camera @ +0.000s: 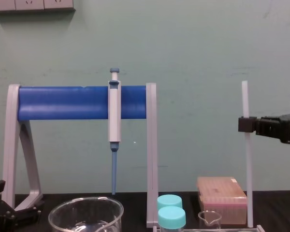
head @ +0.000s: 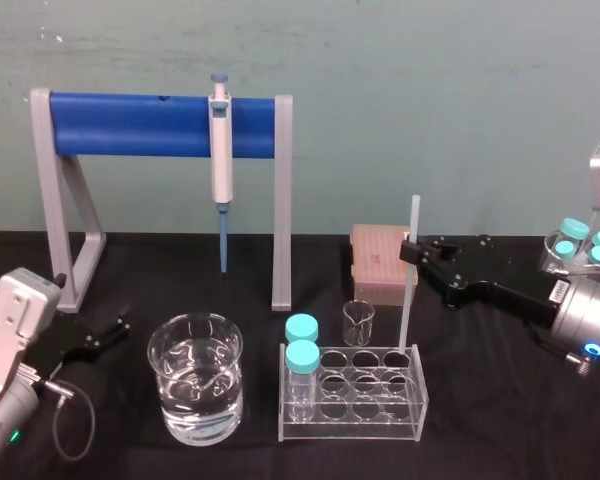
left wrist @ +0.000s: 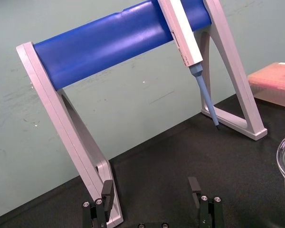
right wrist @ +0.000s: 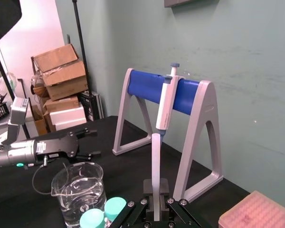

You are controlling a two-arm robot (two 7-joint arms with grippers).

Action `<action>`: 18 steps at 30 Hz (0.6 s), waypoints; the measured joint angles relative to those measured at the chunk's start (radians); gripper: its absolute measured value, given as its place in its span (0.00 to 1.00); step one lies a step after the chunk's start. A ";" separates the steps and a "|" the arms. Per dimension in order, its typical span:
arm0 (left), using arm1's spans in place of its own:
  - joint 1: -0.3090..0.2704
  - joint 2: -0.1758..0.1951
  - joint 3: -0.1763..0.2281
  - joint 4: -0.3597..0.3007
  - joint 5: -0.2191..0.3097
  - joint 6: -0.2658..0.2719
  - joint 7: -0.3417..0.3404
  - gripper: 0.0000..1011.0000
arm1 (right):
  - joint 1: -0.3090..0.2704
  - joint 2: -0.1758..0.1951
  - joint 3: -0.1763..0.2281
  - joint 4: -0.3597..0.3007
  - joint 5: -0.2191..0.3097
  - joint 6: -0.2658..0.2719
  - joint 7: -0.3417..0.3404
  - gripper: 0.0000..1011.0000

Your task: Pick up the stirring rod with one hand, then place it down.

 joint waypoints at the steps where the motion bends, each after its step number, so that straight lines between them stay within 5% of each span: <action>1: 0.000 0.000 0.000 0.000 0.000 0.000 0.000 0.99 | 0.001 -0.002 -0.001 0.004 -0.001 0.000 0.002 0.07; 18: 0.000 0.000 0.000 0.000 0.000 0.000 0.000 0.99 | 0.021 -0.047 -0.023 0.099 -0.024 -0.028 0.041 0.07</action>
